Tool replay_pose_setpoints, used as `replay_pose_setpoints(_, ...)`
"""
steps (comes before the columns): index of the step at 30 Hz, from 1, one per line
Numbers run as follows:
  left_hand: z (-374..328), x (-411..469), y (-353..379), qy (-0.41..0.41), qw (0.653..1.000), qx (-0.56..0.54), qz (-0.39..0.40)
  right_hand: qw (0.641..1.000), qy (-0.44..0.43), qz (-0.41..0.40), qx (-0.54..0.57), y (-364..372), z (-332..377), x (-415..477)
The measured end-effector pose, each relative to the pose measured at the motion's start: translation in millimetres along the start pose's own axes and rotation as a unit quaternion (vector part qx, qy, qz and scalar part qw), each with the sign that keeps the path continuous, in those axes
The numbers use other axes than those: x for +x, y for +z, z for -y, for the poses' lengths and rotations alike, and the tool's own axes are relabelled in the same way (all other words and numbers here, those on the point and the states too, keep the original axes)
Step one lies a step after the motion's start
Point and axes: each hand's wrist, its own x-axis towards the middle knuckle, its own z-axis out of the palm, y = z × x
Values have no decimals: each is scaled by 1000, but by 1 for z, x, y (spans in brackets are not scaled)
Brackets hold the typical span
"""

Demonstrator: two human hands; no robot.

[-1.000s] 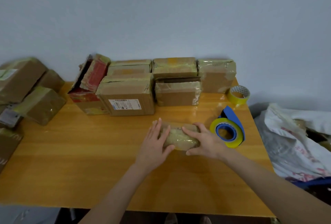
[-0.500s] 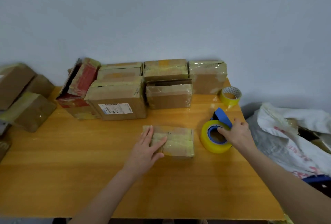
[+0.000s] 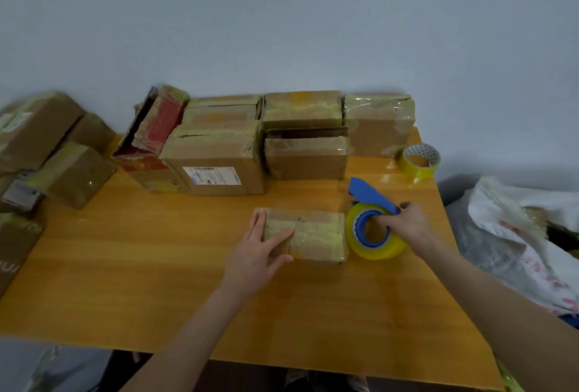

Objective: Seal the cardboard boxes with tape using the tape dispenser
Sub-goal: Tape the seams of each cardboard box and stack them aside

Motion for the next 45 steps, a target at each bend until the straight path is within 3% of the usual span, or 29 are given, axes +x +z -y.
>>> replay_pose_setpoints(6, 10, 0, -5, 9, 995, -94, 22, 996, -3, 43, 83, -2, 4, -13)
replay_pose_setpoints(10, 15, -2, -8, 31, 993, -104, 35, 997, -29, 29, 60, -12, 13, -27)
replay_pose_setpoints(13, 14, 0, -7, 28, 992, -121, 30, 994, -98, 30, 27, -38, 35, -42)
replay_pose_setpoints(17, 18, 2, -4, 23, 988, -147, 42, 968, -212, 136, -22, -53, 86, -73)
replay_pose_setpoints(21, 22, 6, -5, 21, 983, -179, 37, 929, -251, 254, -96, -17, 113, -98)
replay_pose_setpoints(26, 29, 6, -5, 7, 972, -229, 46, 916, -267, 256, -155, 8, 105, -99)
replay_pose_setpoints(28, 30, 3, -13, -58, 946, -320, 4, 912, -276, 253, -170, 9, 105, -97)
replay_pose_setpoints(31, 29, 3, -34, -192, 846, -485, -110, 905, -287, 252, -186, 15, 106, -97)
replay_pose_setpoints(33, 25, 5, -47, -243, 795, -544, -110, 903, -292, 253, -190, 17, 104, -97)
replay_pose_setpoints(39, 8, 13, -67, -288, 749, -588, 98, 904, -292, 256, -181, 13, 99, -93)
replay_pose_setpoints(42, 1, 19, -68, -303, 725, -607, 115, 902, -295, 260, -178, 11, 98, -92)
replay_pose_setpoints(45, -2, 23, -70, -312, 738, -593, 84, 899, -300, 260, -187, 11, 97, -90)
